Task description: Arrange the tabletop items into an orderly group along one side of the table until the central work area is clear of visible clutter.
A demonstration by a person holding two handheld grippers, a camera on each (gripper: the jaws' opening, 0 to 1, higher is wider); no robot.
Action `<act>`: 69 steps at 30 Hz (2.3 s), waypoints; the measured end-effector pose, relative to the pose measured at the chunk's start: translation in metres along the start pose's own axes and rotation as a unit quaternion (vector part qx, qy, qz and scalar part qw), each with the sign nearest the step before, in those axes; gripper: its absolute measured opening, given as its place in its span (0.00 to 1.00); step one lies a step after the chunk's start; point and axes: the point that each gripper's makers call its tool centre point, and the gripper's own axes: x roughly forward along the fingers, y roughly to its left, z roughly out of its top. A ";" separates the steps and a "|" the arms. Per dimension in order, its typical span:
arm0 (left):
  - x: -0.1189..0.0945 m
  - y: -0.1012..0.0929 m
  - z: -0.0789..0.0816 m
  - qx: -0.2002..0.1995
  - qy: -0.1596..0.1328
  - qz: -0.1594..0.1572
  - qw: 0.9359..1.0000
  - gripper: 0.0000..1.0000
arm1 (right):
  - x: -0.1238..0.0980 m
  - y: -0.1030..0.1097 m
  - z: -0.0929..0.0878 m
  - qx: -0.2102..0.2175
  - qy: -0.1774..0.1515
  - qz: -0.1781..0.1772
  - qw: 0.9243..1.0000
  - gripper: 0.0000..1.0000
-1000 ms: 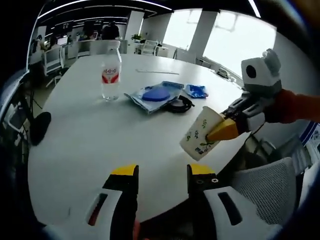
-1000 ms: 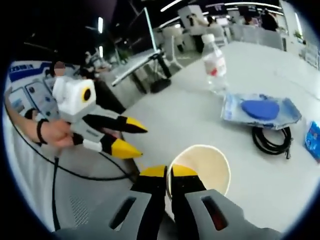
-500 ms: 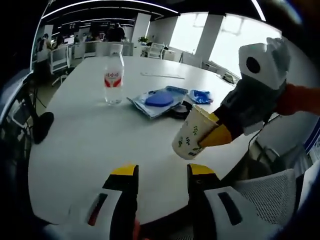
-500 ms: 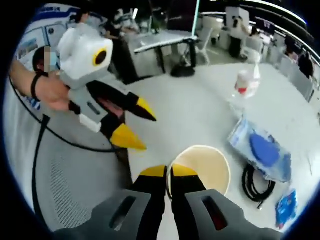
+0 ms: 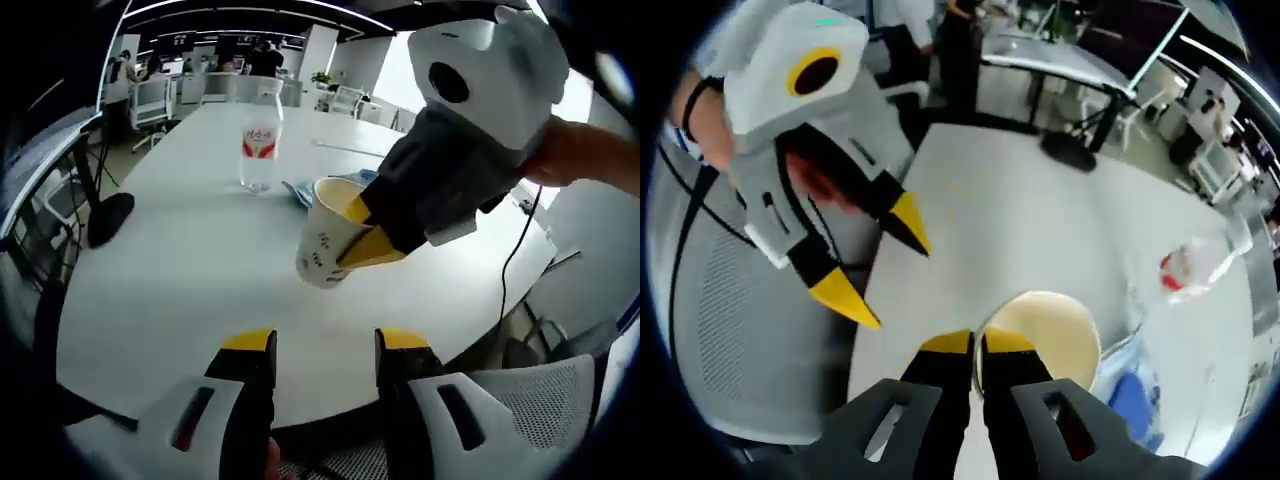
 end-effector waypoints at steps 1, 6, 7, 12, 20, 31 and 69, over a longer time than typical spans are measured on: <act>0.000 -0.003 0.000 -0.001 0.000 0.000 1.000 0.38 | 0.001 -0.002 -0.001 -0.010 0.006 -0.002 1.000 0.00; -0.001 -0.011 -0.004 -0.004 -0.002 0.006 1.000 0.38 | 0.005 -0.015 -0.003 -0.045 0.028 -0.002 0.999 0.00; 0.001 -0.011 -0.006 -0.005 -0.001 0.005 1.000 0.38 | 0.005 -0.018 -0.003 -0.042 0.029 -0.002 0.999 0.00; 0.001 -0.015 -0.005 0.003 0.002 0.011 1.000 0.38 | 0.009 -0.030 -0.007 -0.066 0.039 -0.008 0.997 0.00; 0.003 -0.014 -0.010 0.002 0.013 0.005 1.000 0.39 | 0.016 -0.049 0.003 -0.109 0.065 -0.010 0.992 0.00; 0.002 -0.017 -0.003 0.017 0.014 -0.009 1.000 0.40 | 0.041 -0.061 0.016 -0.128 0.085 0.010 0.988 0.00; -0.004 -0.017 -0.001 0.023 0.011 -0.023 0.999 0.40 | 0.018 -0.050 0.025 -0.178 0.075 -0.048 0.980 0.16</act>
